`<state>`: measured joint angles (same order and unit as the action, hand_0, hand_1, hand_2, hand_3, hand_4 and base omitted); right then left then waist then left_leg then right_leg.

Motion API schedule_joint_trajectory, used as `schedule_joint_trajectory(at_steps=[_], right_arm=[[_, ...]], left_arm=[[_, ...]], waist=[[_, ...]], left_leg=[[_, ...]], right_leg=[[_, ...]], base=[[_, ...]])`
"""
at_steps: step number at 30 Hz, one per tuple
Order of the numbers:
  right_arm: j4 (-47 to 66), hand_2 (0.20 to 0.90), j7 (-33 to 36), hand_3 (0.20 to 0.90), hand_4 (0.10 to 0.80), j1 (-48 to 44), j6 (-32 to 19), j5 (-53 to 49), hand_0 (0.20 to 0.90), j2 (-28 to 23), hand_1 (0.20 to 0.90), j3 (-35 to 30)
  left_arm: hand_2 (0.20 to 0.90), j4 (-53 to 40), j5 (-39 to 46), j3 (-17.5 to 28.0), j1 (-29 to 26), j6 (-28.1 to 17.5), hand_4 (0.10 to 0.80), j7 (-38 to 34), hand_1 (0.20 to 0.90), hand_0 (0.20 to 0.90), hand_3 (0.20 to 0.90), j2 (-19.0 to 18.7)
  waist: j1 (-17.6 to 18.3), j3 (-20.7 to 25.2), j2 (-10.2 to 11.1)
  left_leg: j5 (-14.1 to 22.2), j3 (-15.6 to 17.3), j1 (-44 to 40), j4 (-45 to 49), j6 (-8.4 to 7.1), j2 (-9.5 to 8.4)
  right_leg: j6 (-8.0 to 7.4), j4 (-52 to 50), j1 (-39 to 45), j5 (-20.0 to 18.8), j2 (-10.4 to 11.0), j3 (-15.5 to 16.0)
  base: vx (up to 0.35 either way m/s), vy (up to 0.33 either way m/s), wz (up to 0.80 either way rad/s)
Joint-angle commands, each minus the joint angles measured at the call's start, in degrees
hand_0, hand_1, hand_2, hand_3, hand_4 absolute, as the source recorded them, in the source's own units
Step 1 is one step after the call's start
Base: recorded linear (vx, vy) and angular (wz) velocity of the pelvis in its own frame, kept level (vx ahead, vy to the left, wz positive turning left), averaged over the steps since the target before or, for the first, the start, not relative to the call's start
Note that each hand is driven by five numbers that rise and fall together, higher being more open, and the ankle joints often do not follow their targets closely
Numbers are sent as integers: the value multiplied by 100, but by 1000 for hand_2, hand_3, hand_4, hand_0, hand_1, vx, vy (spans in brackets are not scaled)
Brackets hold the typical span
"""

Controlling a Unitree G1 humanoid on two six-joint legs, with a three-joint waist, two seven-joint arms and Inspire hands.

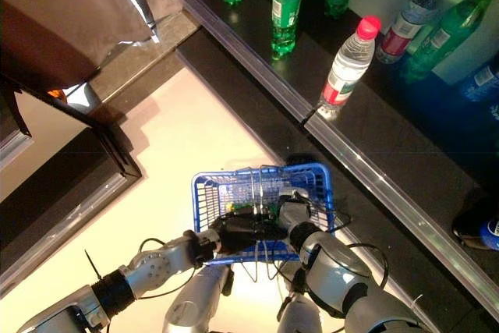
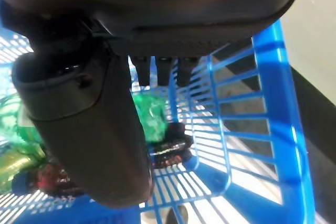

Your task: Pick up the drink and place into the basket.

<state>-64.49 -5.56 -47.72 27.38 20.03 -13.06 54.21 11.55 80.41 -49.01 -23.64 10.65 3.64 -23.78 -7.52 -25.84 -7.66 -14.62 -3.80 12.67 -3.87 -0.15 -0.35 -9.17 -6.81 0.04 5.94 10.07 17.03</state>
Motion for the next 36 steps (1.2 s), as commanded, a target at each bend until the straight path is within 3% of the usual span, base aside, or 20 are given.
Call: schedule_joint_trajectory(at_steps=[1,6,8,13,19,24,30,36], right_arm=[[1,900,505,900,800,-571,-233,-436,900,9,900,132],[659,900,873,900,800,-233,-729,-1066,900,-531,900,-77],[1055,900,970,900,800,-74,-661,-1165,900,-698,900,-154],[3150,900,1412,900,800,1047,-317,-1085,900,-1379,900,-596],[4532,900,1397,900,800,2548,-703,-618,900,-1993,900,-1479],[4819,900,1588,900,800,3132,-819,-738,900,-2124,900,-1864],[5006,900,1909,900,800,3772,-1108,-983,900,-2058,900,-2279],[5202,900,2114,900,800,4762,-2123,-1733,900,-1726,900,-2855]], left_arm=[[300,-1784,898,410,-873,-554,100,884,300,300,200,1236],[300,-2229,889,766,-453,-515,100,324,300,300,200,904],[300,-2380,874,892,-257,-465,100,109,300,300,200,826],[300,-2913,240,1567,802,-541,100,-413,300,300,200,436],[300,-3010,219,2561,2113,-5,100,-340,300,300,200,327],[300,-2919,147,2897,2632,113,100,-351,300,300,200,300],[300,-2582,-645,3161,2951,-441,100,-628,300,300,200,276],[300,-1426,-1573,3608,3379,-981,100,-1144,300,300,200,325]], waist=[[-63,372,248],[-25,582,372],[-8,636,410],[80,848,539],[87,1186,608],[49,1403,610],[77,1560,646],[311,1719,725]], left_leg=[[1082,365,-483,212,-144,-15],[1092,374,-705,138,-201,88],[1096,365,-769,113,-209,105],[1097,349,-988,-11,-248,198],[1108,356,-1238,-82,-292,285],[1115,351,-1402,-113,-329,332],[1164,390,-1526,-113,-370,373],[1207,566,-1628,-113,-409,445]], right_leg=[[340,514,-493,-919,116,-142],[337,539,-308,-859,50,-123],[329,558,-250,-853,31,-129],[305,637,-39,-819,-53,-151],[265,776,284,-793,-115,-137],[257,857,502,-777,-148,-87],[222,957,678,-769,-162,-68],[161,1054,765,-796,-197,-166]], base=[[0,0,0],[26,-18,0],[43,-26,-1],[47,-35,-3],[79,-30,-5],[76,-15,-5],[15,-5,0],[-9,-11,-4]])
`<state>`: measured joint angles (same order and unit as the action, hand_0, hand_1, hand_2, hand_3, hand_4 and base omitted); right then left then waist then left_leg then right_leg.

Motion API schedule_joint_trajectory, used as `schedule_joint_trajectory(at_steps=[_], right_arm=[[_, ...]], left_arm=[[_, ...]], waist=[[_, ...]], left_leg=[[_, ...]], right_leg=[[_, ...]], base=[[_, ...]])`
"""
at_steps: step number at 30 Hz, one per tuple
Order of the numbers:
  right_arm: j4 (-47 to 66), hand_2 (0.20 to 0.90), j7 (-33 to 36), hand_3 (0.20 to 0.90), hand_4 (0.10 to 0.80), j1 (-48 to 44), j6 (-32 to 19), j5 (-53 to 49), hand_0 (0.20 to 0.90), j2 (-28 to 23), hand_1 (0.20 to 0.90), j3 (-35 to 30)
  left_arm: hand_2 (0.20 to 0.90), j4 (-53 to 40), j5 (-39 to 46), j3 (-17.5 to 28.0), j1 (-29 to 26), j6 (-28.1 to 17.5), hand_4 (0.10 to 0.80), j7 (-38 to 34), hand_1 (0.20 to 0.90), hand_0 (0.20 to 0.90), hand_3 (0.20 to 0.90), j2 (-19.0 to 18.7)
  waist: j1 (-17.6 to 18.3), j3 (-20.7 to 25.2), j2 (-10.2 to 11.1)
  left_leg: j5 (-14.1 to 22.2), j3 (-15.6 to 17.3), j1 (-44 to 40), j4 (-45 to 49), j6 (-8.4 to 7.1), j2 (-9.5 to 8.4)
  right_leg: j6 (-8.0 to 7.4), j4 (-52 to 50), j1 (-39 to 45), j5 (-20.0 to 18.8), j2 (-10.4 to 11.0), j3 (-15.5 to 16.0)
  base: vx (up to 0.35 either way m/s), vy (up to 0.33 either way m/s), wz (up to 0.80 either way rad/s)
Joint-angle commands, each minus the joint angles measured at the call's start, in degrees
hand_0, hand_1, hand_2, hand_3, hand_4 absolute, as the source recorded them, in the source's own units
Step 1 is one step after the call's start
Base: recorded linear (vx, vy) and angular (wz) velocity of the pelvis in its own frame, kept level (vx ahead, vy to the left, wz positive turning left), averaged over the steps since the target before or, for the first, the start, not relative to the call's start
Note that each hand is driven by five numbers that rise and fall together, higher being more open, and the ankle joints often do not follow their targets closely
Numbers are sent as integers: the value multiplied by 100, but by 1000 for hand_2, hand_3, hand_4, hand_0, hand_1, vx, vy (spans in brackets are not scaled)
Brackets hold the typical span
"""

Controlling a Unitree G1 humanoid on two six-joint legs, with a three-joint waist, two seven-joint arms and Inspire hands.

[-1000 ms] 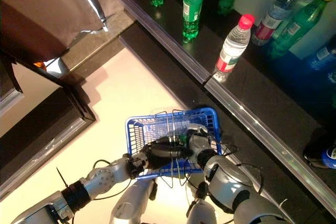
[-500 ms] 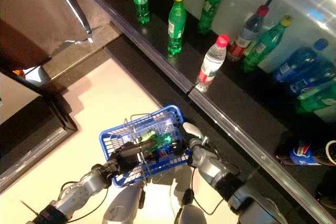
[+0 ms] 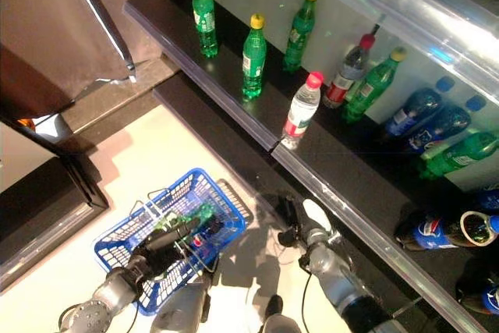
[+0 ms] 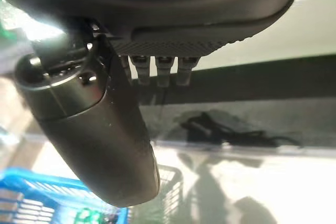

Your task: Pick up the drink and place into the basket.

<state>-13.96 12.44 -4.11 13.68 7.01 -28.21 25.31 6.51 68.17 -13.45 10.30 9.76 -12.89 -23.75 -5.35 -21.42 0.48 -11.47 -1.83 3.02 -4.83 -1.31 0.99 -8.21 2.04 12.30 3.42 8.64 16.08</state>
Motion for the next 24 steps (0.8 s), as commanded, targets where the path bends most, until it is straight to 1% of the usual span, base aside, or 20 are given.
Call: schedule_joint_trajectory(at_steps=[1,2,3,5,6,7,8,12,14,17,19,24], right_arm=[[137,900,273,900,800,522,-853,-563,900,-184,900,-25],[62,900,224,900,800,777,-1069,-780,900,-102,900,-159],[8,900,167,900,800,883,-1180,-784,900,-59,900,-216],[-227,900,-119,900,800,1208,-1528,-886,900,40,900,-343],[-284,900,-173,900,800,1266,-1578,-1047,900,64,900,-360],[-494,900,-311,900,800,1366,-1710,-1429,900,149,900,-394],[-681,900,-407,900,800,1413,-1798,-1542,900,236,900,-423],[-1416,900,-616,900,800,1437,-2135,-1681,900,505,900,-432],[-1800,900,-684,900,800,1330,-2200,-1819,900,672,900,-414],[-2231,900,-846,900,800,1236,-2200,-2195,900,868,900,-455],[-2546,900,-930,900,800,1189,-2173,-2396,900,1002,900,-524],[-2893,900,-1105,900,800,1135,-2211,-2643,900,1171,900,-591]], left_arm=[[300,-818,-436,102,49,-950,100,481,300,300,200,338],[300,-537,-591,206,183,-1130,100,502,300,300,200,375],[300,-393,-634,251,234,-1187,100,510,300,300,200,396],[300,338,-806,420,370,-1383,100,691,300,300,200,539],[300,498,-875,450,381,-1430,100,741,300,300,200,570],[300,983,-1106,473,371,-1596,100,825,300,300,200,625],[300,1377,-1176,492,341,-1691,100,880,300,300,200,675],[300,2709,-832,621,129,-1779,100,1018,300,300,200,991],[300,3272,-960,683,-32,-1908,100,1085,300,300,200,1096],[300,3780,-1033,710,-191,-1884,100,1046,300,300,200,1200],[300,4074,-1151,727,-299,-1946,100,1060,300,300,200,1260],[300,4408,-1206,770,-417,-2019,100,1071,300,300,200,1323]], waist=[[115,1293,-81],[159,1331,-61],[179,1353,-52],[250,1418,-16],[264,1432,-8],[308,1467,9],[341,1492,22],[447,1572,56],[483,1602,76],[518,1637,99],[555,1661,105],[602,1689,113]], left_leg=[[887,389,-663,-17,-297,317],[876,426,-661,-17,-304,323],[871,446,-655,-17,-309,323],[865,511,-651,-17,-313,326],[867,526,-649,-17,-311,324],[876,574,-653,-17,-308,320],[885,608,-662,-17,-303,316],[946,737,-706,-17,-284,316],[975,796,-731,-17,-274,315],[999,860,-749,-17,-269,332],[1025,913,-764,-17,-261,350],[1055,981,-799,-17,-254,389]], right_leg=[[58,175,-461,-553,-55,-82],[42,187,-465,-578,-58,-112],[33,195,-471,-591,-60,-131],[8,223,-486,-634,-65,-176],[0,229,-494,-645,-61,-190],[-9,246,-507,-663,-58,-217],[-14,259,-515,-678,-57,-241],[-39,296,-542,-711,-47,-313],[-46,296,-552,-716,-40,-331],[-53,293,-572,-722,-36,-364],[-45,288,-586,-708,-40,-395],[-37,269,-597,-689,-47,-430]], base=[[-14,-8,-15],[-14,-8,-22],[-13,-12,-23],[-9,-10,-11],[-8,-5,-21],[-7,-4,-27],[-7,-6,-25],[-3,-10,-15],[-5,-16,-27],[-3,-18,-17],[6,-10,-7],[15,-7,-2]])
